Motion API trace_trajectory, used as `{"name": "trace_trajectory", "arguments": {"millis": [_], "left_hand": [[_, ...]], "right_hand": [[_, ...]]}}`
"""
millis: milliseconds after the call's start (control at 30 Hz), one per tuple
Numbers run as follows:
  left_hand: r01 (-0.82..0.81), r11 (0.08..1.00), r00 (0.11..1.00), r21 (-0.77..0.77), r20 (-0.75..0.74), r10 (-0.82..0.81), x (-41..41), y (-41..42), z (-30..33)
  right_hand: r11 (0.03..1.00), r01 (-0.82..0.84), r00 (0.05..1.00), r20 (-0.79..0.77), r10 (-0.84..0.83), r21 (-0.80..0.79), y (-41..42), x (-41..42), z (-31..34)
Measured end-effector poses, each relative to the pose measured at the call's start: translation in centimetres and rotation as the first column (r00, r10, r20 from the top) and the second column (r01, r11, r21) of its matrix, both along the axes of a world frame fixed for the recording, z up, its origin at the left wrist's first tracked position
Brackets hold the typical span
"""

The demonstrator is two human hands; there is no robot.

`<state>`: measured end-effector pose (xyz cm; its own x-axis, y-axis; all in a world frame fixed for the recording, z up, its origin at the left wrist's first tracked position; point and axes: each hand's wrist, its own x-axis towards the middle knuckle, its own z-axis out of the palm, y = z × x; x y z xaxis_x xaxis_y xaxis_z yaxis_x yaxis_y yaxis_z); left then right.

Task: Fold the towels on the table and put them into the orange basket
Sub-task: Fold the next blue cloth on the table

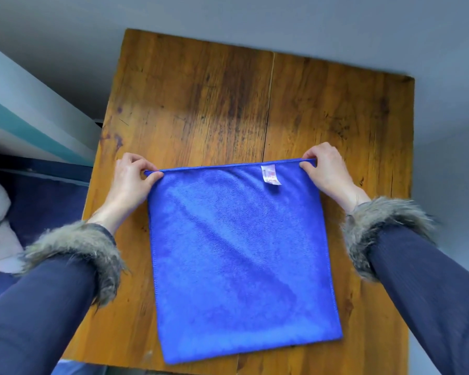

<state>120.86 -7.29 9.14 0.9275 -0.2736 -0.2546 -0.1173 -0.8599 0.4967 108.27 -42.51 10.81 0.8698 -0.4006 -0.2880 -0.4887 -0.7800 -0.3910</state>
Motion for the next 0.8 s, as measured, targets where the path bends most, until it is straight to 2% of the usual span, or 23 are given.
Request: {"name": "trace_trajectory", "arguments": {"millis": [167, 333, 533, 800], "left_hand": [[-0.033, 0.999, 0.994, 0.026, -0.1, 0.035, -0.2, -0.4, 0.0], [-0.052, 0.999, 0.988, -0.004, -0.149, 0.051, -0.2, -0.7, 0.7], [-0.173, 0.977, 0.963, -0.121, -0.229, 0.142, -0.2, 0.7, 0.9], [-0.307, 0.896, 0.928, -0.32, -0.31, 0.207, -0.6, 1.3, 1.9]], "right_hand": [[0.997, -0.015, 1.0, 0.014, 0.014, 0.076, -0.2, 0.0, 0.1], [0.985, -0.092, 0.993, -0.066, 0.102, 0.143, 0.1, 0.5, 0.0], [0.973, 0.004, 0.996, -0.083, 0.016, 0.232, 0.5, 1.3, 0.6], [0.929, 0.174, 0.985, -0.049, -0.167, 0.327, 0.1, 0.8, 2.2]]}}
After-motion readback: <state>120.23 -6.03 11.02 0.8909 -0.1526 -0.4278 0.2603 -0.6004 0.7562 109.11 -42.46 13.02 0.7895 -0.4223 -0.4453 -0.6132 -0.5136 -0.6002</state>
